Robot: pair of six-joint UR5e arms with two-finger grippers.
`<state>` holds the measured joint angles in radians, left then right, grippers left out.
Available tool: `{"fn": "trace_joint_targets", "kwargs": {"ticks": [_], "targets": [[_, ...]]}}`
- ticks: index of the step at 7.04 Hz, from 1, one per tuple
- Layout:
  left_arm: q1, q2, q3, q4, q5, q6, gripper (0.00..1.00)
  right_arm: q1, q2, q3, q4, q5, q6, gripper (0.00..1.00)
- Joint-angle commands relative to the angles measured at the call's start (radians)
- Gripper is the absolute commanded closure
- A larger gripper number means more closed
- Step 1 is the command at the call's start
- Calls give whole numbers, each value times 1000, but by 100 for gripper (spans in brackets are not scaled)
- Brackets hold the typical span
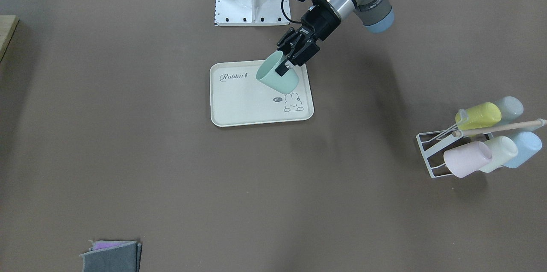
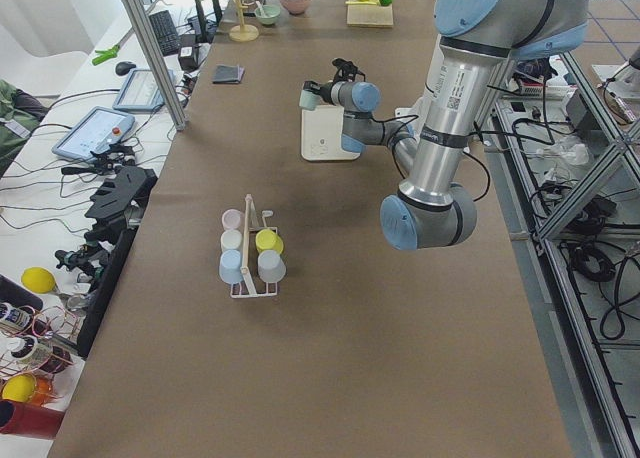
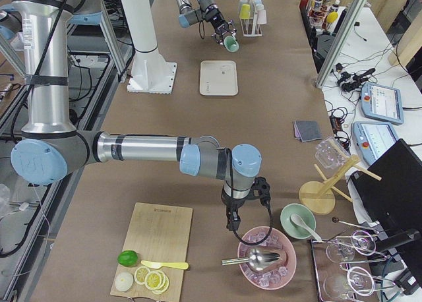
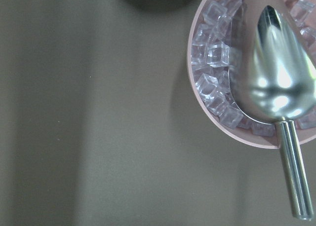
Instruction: Pick up and place green cup on tray
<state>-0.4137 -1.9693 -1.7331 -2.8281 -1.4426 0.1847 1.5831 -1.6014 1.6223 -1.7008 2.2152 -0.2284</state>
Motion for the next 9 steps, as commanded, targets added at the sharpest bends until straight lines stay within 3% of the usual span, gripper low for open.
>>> {"fn": "trace_joint_targets", "kwargs": {"ticks": [1,3,5,9], "targets": [[19,-25,126,-236,-65,-244,60,0,0,-7,0,0,0,0],[29,-72,319,-452,-78,-364,60,-2,3,-12,1,0,0,0],[33,-95,439,-571,-76,-428,60,-2,1,-13,1,0,0,0],[68,-101,495,-615,-67,-501,60,-3,3,-13,3,-2,-2,0]]}}
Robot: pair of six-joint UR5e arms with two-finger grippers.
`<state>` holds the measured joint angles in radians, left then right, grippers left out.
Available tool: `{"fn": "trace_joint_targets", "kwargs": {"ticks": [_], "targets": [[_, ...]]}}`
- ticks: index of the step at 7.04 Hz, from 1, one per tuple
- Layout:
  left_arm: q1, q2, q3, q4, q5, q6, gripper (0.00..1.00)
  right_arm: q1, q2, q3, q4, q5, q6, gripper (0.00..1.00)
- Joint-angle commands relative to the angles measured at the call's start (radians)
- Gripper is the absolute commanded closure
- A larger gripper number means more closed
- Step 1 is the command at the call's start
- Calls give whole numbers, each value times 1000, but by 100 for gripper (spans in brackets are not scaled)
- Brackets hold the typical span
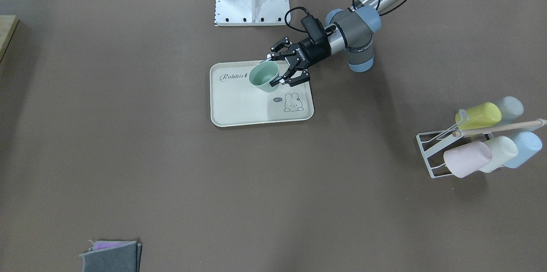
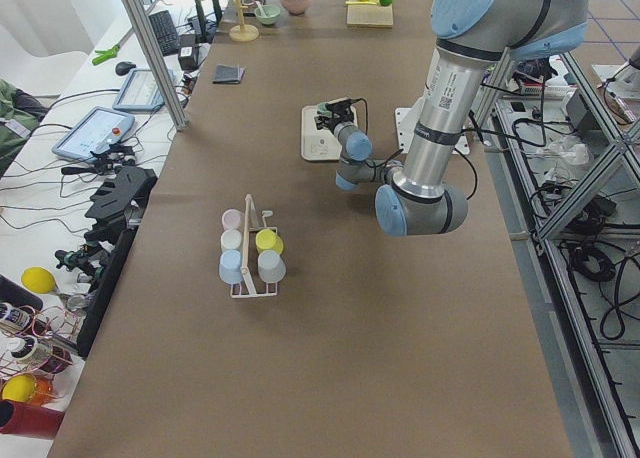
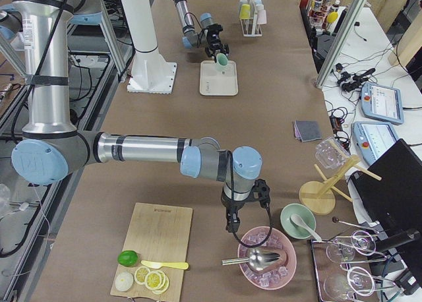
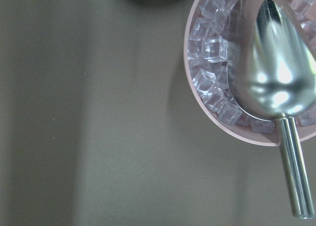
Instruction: Pick up and place green cup on tray
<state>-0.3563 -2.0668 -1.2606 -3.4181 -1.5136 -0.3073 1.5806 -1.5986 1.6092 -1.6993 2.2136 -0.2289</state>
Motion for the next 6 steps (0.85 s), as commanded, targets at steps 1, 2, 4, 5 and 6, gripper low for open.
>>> {"fn": "trace_joint_targets", "kwargs": {"ticks": [1,2,4,5,6], "targets": [[16,-4,24,-33,6,-25,60,-1,0,0,1,0,-1,0],[25,-4,41,-44,25,-26,60,-2,0,-2,1,0,-1,0],[30,-6,43,-41,33,-26,58,-2,3,-2,1,-2,-1,0],[30,-6,43,-35,35,-24,58,-4,5,-2,1,-2,-1,0],[30,-7,43,-32,35,-26,58,-4,5,-2,1,-2,-1,0]]}}
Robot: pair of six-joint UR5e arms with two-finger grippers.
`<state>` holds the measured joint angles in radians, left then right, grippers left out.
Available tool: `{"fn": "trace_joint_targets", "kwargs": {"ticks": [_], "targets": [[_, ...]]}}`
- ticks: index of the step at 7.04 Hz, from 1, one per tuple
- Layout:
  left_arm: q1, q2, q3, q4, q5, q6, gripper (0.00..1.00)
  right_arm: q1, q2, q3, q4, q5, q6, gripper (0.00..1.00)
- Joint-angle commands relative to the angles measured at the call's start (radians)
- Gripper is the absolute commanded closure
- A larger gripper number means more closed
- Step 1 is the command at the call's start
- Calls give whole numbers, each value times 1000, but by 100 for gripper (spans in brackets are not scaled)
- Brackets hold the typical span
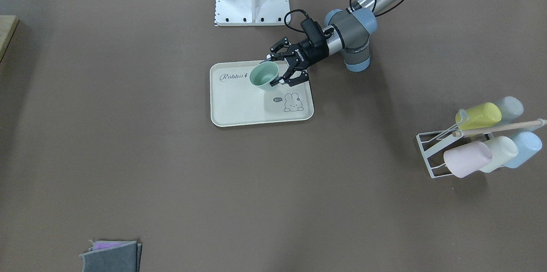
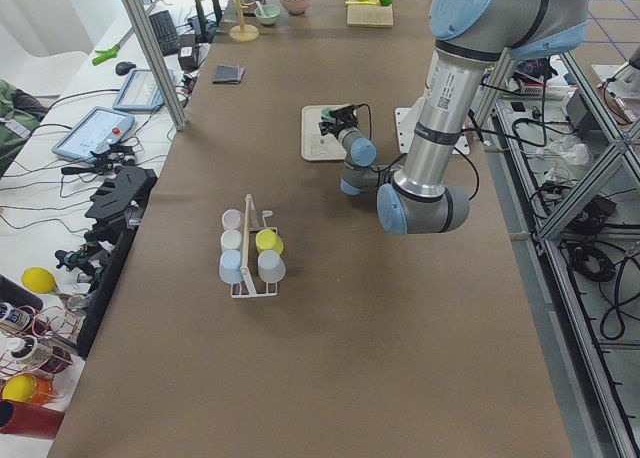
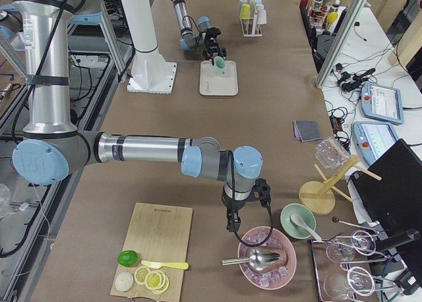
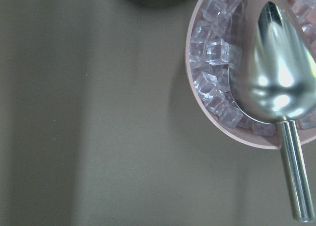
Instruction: Pick up and place green cup on tray
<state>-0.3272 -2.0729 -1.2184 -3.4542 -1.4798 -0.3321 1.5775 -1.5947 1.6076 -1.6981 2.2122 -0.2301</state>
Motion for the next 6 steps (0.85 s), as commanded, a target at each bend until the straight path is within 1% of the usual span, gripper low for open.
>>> {"fn": "trace_joint_targets", "kwargs": {"ticks": [1,3,5,6], "targets": [[2,-6,0,18,0,-1,57,-1,2,0,0,0,0,0],[4,-29,14,36,-2,-1,56,-1,2,0,0,1,0,0],[5,-29,29,49,-4,1,55,-1,4,0,0,1,2,0],[5,-29,28,49,-2,1,3,-1,5,1,0,1,2,0]]}}
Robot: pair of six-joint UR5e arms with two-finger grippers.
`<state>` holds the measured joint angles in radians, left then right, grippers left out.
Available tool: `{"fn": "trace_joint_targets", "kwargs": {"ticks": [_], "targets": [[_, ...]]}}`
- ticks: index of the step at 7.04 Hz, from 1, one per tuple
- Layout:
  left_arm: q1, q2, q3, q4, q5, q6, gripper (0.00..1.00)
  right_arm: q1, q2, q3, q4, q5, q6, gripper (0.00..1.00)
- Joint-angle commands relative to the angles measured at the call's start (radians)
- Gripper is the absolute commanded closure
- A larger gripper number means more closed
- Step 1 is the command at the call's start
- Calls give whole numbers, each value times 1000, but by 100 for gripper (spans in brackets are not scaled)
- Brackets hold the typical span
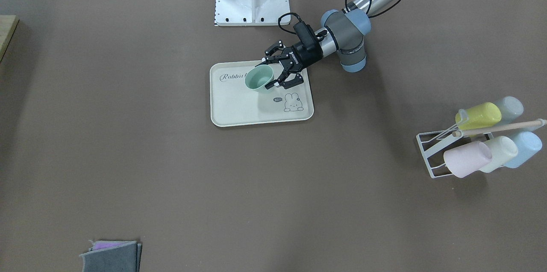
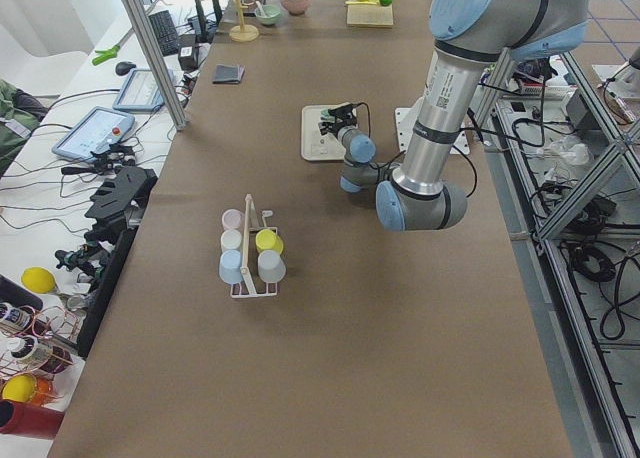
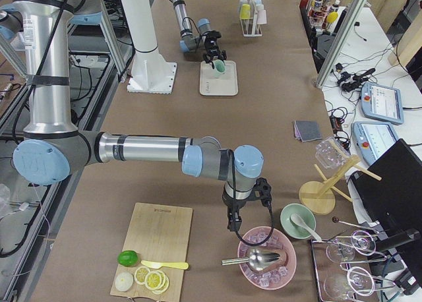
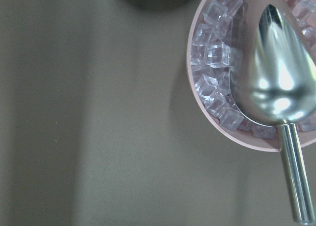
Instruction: Pick up and place green cup on tray
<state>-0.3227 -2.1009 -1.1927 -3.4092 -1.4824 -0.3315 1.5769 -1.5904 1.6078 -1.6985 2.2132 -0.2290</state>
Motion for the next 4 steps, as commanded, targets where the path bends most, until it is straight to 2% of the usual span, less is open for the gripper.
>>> {"fn": "trace_joint_targets", "kwargs": {"ticks": [1,4], "targets": [[-1,1,2,4,1,9,1,0,3,1,0,2,0,0],[-1,9,-7,4,2,12,1,-2,3,1,0,2,0,0]]}}
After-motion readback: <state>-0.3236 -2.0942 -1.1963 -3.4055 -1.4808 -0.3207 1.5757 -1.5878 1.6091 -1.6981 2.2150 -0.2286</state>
